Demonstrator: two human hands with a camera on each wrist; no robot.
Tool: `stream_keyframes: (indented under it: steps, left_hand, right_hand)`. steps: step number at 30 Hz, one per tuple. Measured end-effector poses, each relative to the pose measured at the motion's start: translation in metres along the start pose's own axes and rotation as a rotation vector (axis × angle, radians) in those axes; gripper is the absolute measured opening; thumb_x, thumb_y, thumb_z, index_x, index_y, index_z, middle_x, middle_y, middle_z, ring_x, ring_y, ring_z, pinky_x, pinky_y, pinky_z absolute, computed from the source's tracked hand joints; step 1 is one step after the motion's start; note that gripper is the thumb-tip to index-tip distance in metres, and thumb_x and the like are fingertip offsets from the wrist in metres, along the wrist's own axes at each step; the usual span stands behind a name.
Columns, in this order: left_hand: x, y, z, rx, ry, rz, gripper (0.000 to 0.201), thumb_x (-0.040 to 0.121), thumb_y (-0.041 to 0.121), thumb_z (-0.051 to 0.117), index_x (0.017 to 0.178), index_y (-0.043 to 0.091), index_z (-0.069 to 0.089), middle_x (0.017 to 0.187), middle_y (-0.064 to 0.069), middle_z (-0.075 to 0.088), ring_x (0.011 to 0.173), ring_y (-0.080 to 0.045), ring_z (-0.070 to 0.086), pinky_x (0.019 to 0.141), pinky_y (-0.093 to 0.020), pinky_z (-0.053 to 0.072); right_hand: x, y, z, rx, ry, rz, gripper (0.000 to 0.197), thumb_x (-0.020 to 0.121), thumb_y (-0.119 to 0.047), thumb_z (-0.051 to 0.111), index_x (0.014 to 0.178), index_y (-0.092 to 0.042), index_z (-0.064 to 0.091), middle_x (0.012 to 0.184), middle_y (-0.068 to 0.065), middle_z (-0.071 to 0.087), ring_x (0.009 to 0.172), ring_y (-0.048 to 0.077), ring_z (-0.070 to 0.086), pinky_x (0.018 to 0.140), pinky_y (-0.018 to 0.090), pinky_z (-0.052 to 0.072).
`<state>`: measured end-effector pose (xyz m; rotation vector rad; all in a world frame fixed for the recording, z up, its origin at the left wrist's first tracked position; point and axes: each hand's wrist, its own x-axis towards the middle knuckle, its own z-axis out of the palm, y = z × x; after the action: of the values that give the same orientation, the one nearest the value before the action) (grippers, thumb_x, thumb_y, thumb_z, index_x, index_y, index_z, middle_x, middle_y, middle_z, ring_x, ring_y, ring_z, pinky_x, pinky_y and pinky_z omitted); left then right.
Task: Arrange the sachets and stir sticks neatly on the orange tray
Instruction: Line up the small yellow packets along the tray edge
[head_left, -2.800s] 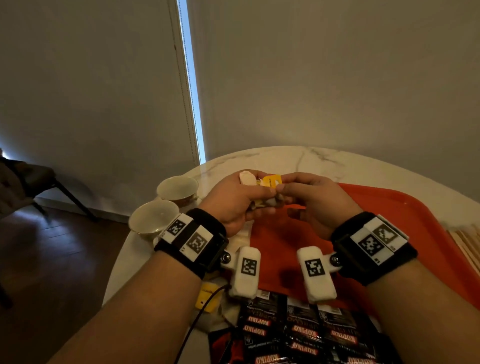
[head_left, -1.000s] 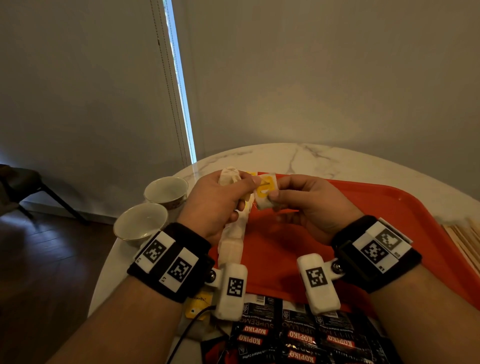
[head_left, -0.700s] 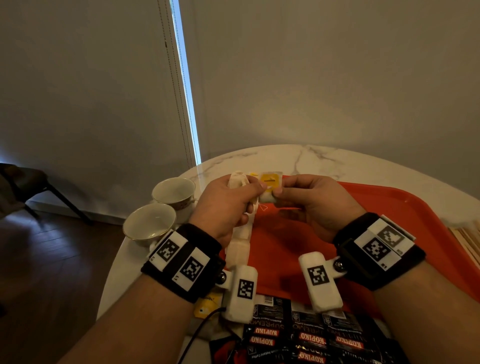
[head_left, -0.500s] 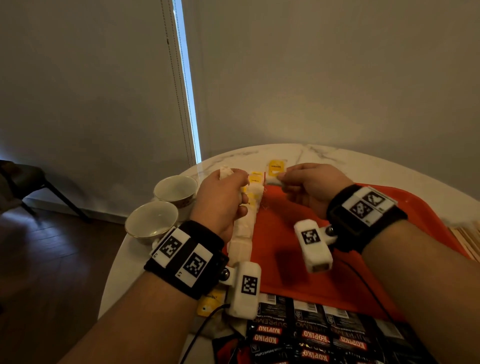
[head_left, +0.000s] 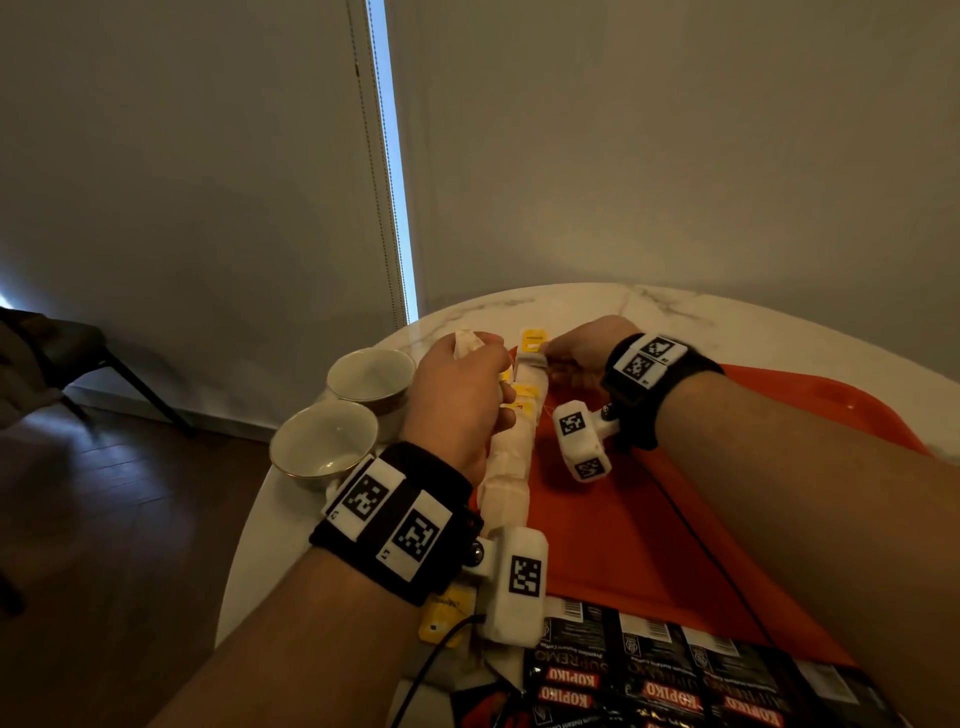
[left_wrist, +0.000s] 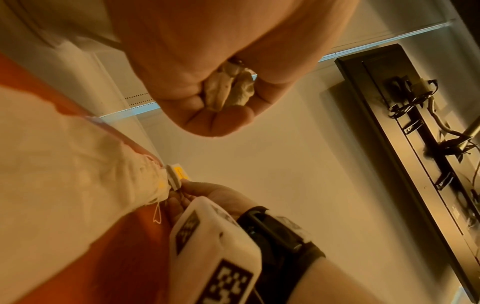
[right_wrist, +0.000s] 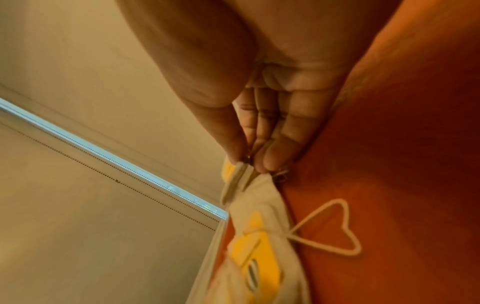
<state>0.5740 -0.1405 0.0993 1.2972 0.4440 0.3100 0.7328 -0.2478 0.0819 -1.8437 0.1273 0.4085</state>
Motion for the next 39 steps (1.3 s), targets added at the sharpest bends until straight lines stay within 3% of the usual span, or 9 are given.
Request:
stream_keyframes:
  steps: [5,12,17,21,24,26,30,34,39]
  left_hand:
    - [0.003,0.001,-0.002,-0.018,0.003,-0.012,0.013,0.101,0.015,0.054,0.106,0.019,0.065,0.086,-0.008,0.061,0.073,-0.016,0.055,0.055,-0.026,0.048]
    - [0.001,0.0,0.002,-0.113,-0.014,-0.029,0.028,0.095,0.0,0.048,0.119,0.01,0.056,0.099,-0.015,0.06,0.065,-0.019,0.063,0.051,-0.028,0.054]
    - [0.001,-0.004,0.003,-0.159,-0.033,-0.057,0.034,0.097,-0.002,0.046,0.128,0.012,0.056,0.11,-0.017,0.068,0.073,-0.021,0.072,0.058,-0.031,0.059]
    - [0.004,-0.005,0.003,-0.174,-0.058,-0.039,0.046,0.094,-0.005,0.048,0.139,0.006,0.051,0.109,-0.024,0.073,0.078,-0.029,0.078,0.062,-0.034,0.06]
    - [0.003,-0.006,0.005,-0.169,-0.108,-0.044,0.048,0.093,-0.007,0.045,0.139,0.003,0.049,0.109,-0.029,0.072,0.08,-0.036,0.078,0.078,-0.049,0.062]
    - [0.0,-0.008,0.006,-0.167,-0.15,-0.054,0.048,0.092,-0.007,0.04,0.137,0.005,0.049,0.111,-0.029,0.072,0.079,-0.037,0.077,0.087,-0.056,0.057]
    - [-0.002,-0.005,0.005,-0.192,-0.13,-0.054,0.038,0.094,-0.006,0.041,0.124,0.013,0.056,0.113,-0.02,0.073,0.072,-0.027,0.071,0.061,-0.038,0.061]
    - [0.002,-0.004,0.004,-0.122,-0.046,-0.017,0.025,0.095,0.001,0.05,0.112,0.015,0.062,0.099,-0.011,0.07,0.072,-0.019,0.058,0.055,-0.031,0.05]
    - [0.003,-0.007,0.004,-0.027,-0.105,0.04,0.015,0.096,0.02,0.069,0.109,0.013,0.071,0.076,0.0,0.063,0.059,-0.008,0.052,0.05,-0.024,0.045]
  right_hand:
    - [0.009,0.007,-0.002,0.005,0.052,-0.026,0.015,0.09,-0.01,0.076,0.081,-0.001,0.068,0.074,0.012,0.07,0.07,0.024,0.067,0.091,0.044,0.06]
    - [0.007,0.007,-0.001,-0.263,0.008,-0.041,0.029,0.081,-0.034,0.08,0.069,-0.012,0.066,0.063,0.007,0.059,0.055,0.023,0.05,0.058,0.036,0.042]
    - [-0.033,-0.003,-0.014,-0.011,-0.036,-0.263,0.023,0.087,-0.032,0.077,0.098,-0.011,0.077,0.077,0.005,0.053,0.058,0.016,0.043,0.049,0.03,0.035]
    - [-0.076,0.003,-0.023,0.017,-0.297,-0.367,0.027,0.084,-0.041,0.079,0.098,-0.018,0.08,0.082,-0.002,0.064,0.067,0.01,0.051,0.055,0.026,0.038]
    - [-0.083,0.012,-0.02,-0.069,-0.227,-0.439,0.008,0.083,-0.026,0.081,0.088,-0.021,0.078,0.083,0.001,0.07,0.073,0.014,0.056,0.061,0.031,0.041]
    - [-0.084,0.015,-0.02,0.068,-0.203,-0.46,0.009,0.085,-0.013,0.077,0.081,-0.02,0.075,0.086,0.008,0.07,0.075,0.018,0.058,0.065,0.035,0.043]
    - [-0.081,0.012,-0.028,0.531,-0.274,-0.439,0.014,0.092,-0.001,0.064,0.086,-0.013,0.068,0.088,0.01,0.072,0.075,0.019,0.066,0.068,0.031,0.055]
    - [-0.073,0.011,-0.03,0.324,-0.107,-0.525,0.016,0.087,-0.002,0.067,0.083,-0.016,0.075,0.083,0.009,0.073,0.075,0.019,0.068,0.069,0.036,0.055]
    - [-0.076,0.011,-0.029,0.287,-0.244,-0.54,0.014,0.087,-0.003,0.074,0.096,-0.013,0.078,0.092,0.011,0.074,0.087,0.025,0.07,0.08,0.041,0.058]
